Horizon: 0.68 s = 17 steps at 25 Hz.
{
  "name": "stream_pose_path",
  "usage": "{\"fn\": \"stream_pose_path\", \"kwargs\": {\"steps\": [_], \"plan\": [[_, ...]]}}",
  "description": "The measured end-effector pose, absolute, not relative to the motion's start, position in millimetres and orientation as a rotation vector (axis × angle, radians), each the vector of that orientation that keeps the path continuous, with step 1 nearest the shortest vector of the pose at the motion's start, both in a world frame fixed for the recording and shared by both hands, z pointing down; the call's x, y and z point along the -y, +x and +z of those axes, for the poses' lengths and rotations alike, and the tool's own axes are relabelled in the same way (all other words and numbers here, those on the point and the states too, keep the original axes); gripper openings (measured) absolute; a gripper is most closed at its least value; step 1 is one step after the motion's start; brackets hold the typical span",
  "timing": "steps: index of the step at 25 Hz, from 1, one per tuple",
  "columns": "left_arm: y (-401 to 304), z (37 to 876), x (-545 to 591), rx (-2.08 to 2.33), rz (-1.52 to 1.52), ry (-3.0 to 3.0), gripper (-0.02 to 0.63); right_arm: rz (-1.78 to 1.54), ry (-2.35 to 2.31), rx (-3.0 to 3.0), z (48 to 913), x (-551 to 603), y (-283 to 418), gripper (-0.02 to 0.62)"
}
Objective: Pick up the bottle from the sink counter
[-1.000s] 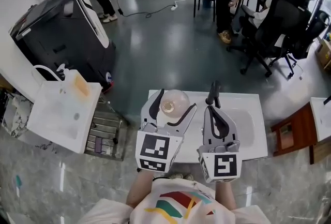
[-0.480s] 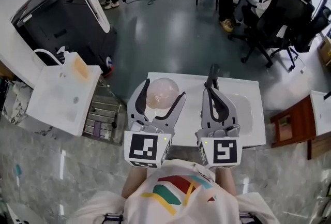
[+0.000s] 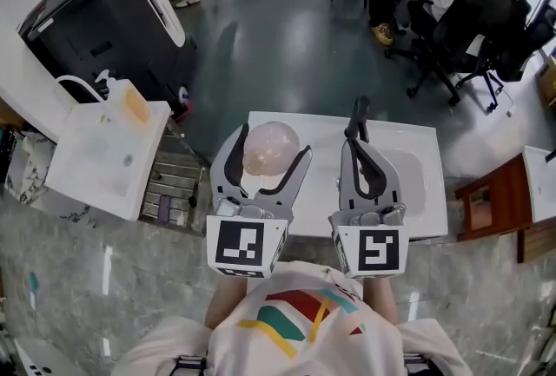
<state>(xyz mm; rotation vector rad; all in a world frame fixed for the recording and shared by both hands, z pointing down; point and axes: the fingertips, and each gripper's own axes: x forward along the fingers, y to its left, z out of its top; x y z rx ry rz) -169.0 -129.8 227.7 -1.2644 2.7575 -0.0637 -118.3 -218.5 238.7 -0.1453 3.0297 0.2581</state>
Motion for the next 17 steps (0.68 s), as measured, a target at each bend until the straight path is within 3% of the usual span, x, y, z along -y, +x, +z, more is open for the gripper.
{"fn": "stream_pose_path", "kwargs": {"steps": [17], "plan": [[-172.6, 237.0, 118.1, -2.782, -0.097, -1.254, 0.391, 0.308, -0.161, -2.993, 236.6, 209.4, -121.1, 0.012]]}}
